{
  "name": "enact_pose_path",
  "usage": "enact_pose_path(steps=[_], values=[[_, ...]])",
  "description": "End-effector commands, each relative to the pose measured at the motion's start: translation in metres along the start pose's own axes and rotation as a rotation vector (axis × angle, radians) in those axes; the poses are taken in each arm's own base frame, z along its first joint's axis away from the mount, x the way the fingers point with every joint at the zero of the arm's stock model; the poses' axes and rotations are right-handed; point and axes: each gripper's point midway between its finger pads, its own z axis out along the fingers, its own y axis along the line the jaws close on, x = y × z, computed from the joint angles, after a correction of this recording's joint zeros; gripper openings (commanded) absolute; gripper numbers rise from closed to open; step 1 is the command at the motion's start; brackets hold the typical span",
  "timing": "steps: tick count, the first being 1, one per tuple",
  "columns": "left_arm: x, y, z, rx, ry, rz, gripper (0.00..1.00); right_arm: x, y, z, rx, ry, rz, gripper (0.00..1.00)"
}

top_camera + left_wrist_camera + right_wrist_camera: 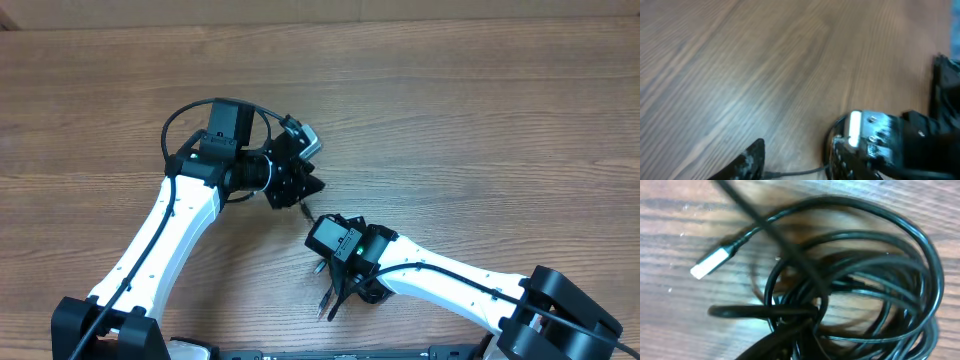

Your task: Untangle cables

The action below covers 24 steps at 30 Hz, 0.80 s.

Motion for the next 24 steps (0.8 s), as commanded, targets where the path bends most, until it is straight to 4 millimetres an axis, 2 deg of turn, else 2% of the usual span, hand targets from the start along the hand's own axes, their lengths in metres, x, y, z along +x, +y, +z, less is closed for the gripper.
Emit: enact_pose_path(steps=[1, 4, 7, 10, 12, 14, 16, 18, 24], values=[[0.008, 0.018, 0.001, -0.091, 0.032, -0.121, 0.41, -0.015, -0.008, -0.006, 0.039, -0.049, 0.019, 0.04], [0.009, 0.032, -0.004, -0.149, 0.022, -0.213, 0.42, -0.029, 0.001, -0.025, -0.04, -0.03, 0.01, 0.04], [0.013, 0.05, -0.014, -0.21, 0.004, -0.332, 0.43, -0.048, 0.027, -0.053, -0.248, 0.009, -0.037, 0.04], [0.023, 0.073, -0.029, -0.284, -0.015, -0.475, 0.45, -0.068, 0.045, -0.088, -0.486, 0.039, -0.013, 0.04], [0.031, 0.085, -0.037, -0.311, -0.03, -0.551, 0.46, -0.082, 0.049, -0.106, -0.618, 0.041, 0.005, 0.04], [0.043, 0.096, -0.046, -0.336, -0.043, -0.627, 0.5, -0.094, 0.044, -0.118, -0.711, 0.044, 0.048, 0.04], [0.053, 0.104, -0.053, -0.354, -0.052, -0.673, 0.55, -0.097, 0.026, -0.115, -0.7, 0.064, 0.108, 0.04], [0.06, 0.109, -0.058, -0.362, -0.06, -0.699, 0.57, -0.093, 0.008, -0.108, -0.646, 0.083, 0.12, 0.06], [0.067, 0.115, -0.059, -0.373, -0.074, -0.707, 0.64, -0.053, -0.012, -0.09, -0.471, 0.195, 0.061, 0.29]])
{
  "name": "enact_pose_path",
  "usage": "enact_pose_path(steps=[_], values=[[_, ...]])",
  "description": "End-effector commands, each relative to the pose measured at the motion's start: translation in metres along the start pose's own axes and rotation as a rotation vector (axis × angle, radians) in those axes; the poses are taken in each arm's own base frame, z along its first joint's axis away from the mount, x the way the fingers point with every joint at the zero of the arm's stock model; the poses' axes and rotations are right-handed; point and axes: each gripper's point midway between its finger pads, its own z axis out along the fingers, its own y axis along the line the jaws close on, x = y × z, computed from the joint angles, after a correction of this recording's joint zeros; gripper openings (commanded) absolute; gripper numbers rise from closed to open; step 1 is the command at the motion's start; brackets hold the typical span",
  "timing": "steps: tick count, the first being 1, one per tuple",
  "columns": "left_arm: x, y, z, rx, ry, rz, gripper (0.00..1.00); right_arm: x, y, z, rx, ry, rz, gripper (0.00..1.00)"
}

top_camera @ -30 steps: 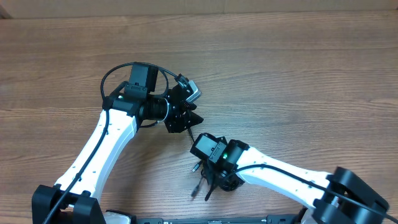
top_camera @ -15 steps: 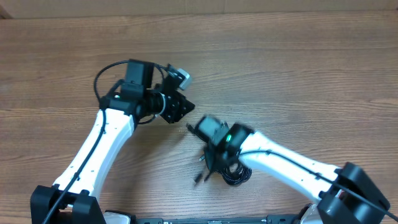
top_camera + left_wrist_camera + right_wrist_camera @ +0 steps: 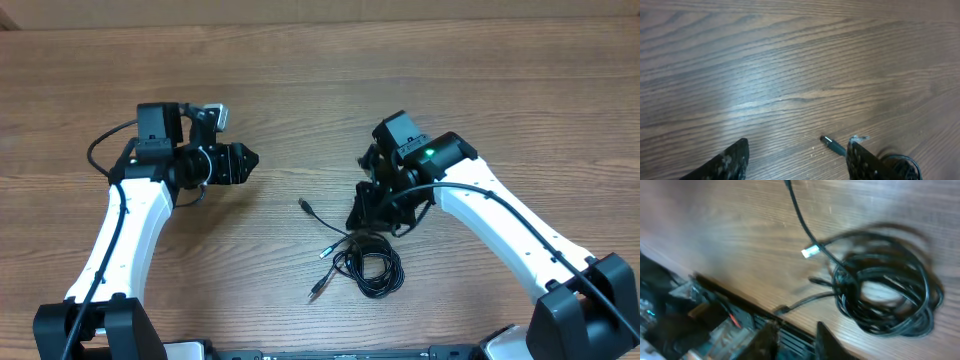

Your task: Untangle cables

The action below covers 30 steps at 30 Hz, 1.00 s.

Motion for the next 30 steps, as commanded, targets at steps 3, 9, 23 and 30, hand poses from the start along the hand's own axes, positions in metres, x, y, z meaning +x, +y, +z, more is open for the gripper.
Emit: enact_pose_path(steps=[3, 9, 23, 30], values=[[0.006, 0.004, 0.006, -0.003, 0.009, -0.026, 0.67, 0.032, -0.018, 0.018, 0.149, 0.086, -0.074, 0.41], [0.007, 0.006, 0.006, -0.014, 0.01, -0.031, 0.69, 0.058, -0.032, 0.051, 0.229, 0.138, -0.099, 0.47], [0.007, 0.011, 0.005, -0.047, 0.008, -0.063, 0.73, 0.022, -0.062, 0.102, 0.395, -0.145, -0.273, 0.19], [0.007, 0.011, 0.005, -0.047, 0.009, -0.064, 0.76, 0.018, -0.044, 0.088, 0.369, -0.141, -0.246, 0.04]])
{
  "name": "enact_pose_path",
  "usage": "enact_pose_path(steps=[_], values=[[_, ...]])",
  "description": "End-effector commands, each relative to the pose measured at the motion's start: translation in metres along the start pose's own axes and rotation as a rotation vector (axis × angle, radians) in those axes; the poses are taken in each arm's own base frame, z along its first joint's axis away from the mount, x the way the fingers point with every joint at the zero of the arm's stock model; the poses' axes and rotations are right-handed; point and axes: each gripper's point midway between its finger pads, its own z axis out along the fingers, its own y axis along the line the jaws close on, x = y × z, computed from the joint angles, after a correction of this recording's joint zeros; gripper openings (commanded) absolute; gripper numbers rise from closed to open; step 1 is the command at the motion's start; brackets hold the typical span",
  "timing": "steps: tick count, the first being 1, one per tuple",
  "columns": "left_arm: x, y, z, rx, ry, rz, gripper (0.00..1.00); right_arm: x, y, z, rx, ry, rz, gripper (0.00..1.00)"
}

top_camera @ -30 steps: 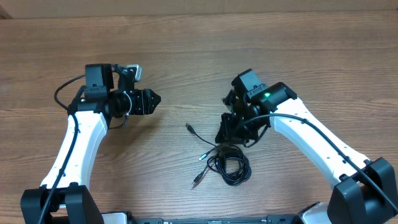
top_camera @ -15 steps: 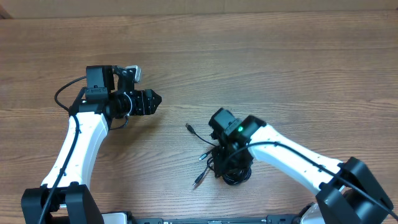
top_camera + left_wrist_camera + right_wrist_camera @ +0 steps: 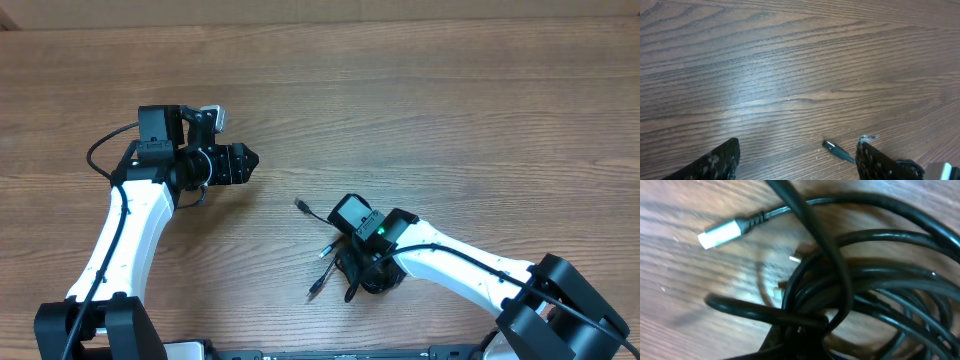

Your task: Untangle cables

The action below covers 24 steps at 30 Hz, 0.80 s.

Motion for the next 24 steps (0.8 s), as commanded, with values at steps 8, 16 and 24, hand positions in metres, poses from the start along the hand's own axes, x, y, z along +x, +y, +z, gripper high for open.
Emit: enact_pose_path(steps=[8, 16, 24], values=[[0.005, 0.004, 0.004, -0.007, 0.014, -0.022, 0.77, -0.066, 0.065, -0.092, -0.382, -0.101, -0.074, 0.04], [0.005, 0.006, 0.002, 0.002, 0.01, -0.035, 0.8, -0.105, 0.066, -0.153, -0.849, -0.162, -0.03, 0.04], [0.009, -0.002, 0.009, 0.109, 0.034, -0.031, 0.8, -0.131, 0.047, -0.173, -0.991, -0.25, -0.035, 0.04]])
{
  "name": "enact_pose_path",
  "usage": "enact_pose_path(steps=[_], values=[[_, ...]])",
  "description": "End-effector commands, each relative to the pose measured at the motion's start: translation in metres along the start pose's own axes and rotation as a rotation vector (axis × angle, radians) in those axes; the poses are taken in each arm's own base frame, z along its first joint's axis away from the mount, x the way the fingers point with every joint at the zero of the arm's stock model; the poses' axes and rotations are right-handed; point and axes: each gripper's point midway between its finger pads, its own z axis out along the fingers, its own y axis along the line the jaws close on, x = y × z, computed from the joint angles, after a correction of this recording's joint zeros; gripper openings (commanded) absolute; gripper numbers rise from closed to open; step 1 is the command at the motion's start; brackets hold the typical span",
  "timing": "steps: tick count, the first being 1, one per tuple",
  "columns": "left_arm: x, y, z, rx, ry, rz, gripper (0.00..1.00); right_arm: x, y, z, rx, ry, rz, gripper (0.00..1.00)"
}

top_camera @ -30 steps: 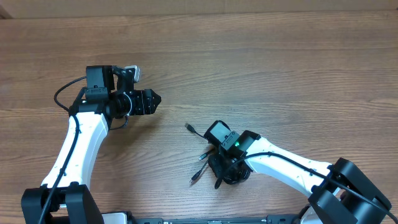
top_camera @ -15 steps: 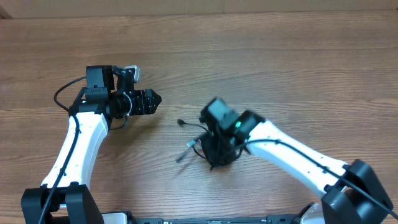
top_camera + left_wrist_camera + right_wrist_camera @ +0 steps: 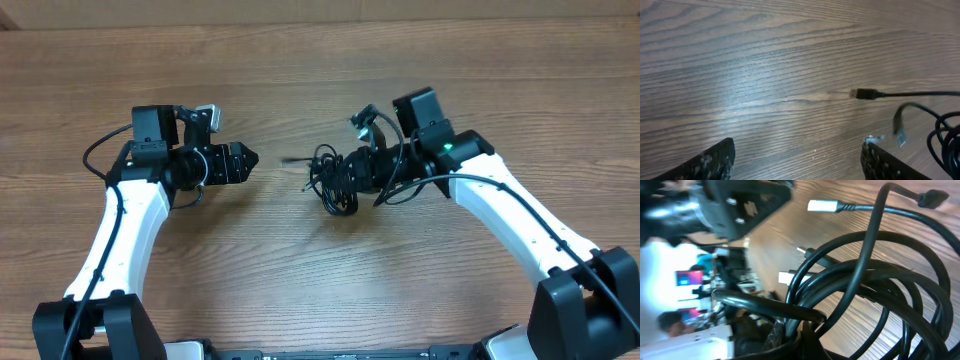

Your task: Untangle cables

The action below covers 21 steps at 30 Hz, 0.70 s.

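Observation:
A tangled bundle of black cables point(image 3: 338, 178) hangs lifted off the table at its middle, with my right gripper point(image 3: 372, 170) shut on it. In the right wrist view the coils point(image 3: 875, 280) fill the frame around the closed jaws, with silver plugs point(image 3: 821, 205) sticking out. One cable end point(image 3: 293, 159) points left toward my left gripper point(image 3: 246, 158). My left gripper point(image 3: 797, 160) stands open and empty over bare wood; ahead of it I see that plug point(image 3: 863, 93) and a dangling end point(image 3: 898, 131).
The wooden table point(image 3: 320, 290) spreads all round. The left arm point(image 3: 130, 230) runs along the left side and the right arm point(image 3: 520, 230) along the right. Nothing else lies on the wood.
My right gripper was down on the cable bundle near the front edge. It now holds the bundle raised at the table's middle, further back. The left gripper has stayed open in place.
First both grippers were close together at the bundle near the front edge. Then both arms stood back, left one open at the left, bundle lying alone on the wood. My right gripper then came down on the bundle, and now holds it up mid-table.

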Motion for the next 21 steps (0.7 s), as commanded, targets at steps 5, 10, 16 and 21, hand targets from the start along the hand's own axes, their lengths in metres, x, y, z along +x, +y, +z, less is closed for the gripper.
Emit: enact_pose_path(steps=[5, 10, 16, 21], values=[[0.018, -0.008, 0.031, 0.186, 0.082, -0.005, 0.73, -0.011, 0.017, -0.005, -0.156, 0.002, -0.031, 0.04], [0.02, -0.04, 0.034, 0.436, 0.079, 0.053, 0.66, -0.017, 0.014, -0.001, -0.161, -0.007, -0.02, 0.04], [0.024, -0.054, 0.041, 0.544, 0.097, 0.049, 0.63, -0.008, 0.028, 0.003, -0.256, 0.051, -0.005, 0.04], [0.026, -0.06, 0.048, 0.594, 0.102, 0.055, 0.63, -0.003, 0.032, 0.007, -0.265, 0.07, -0.014, 0.04]])
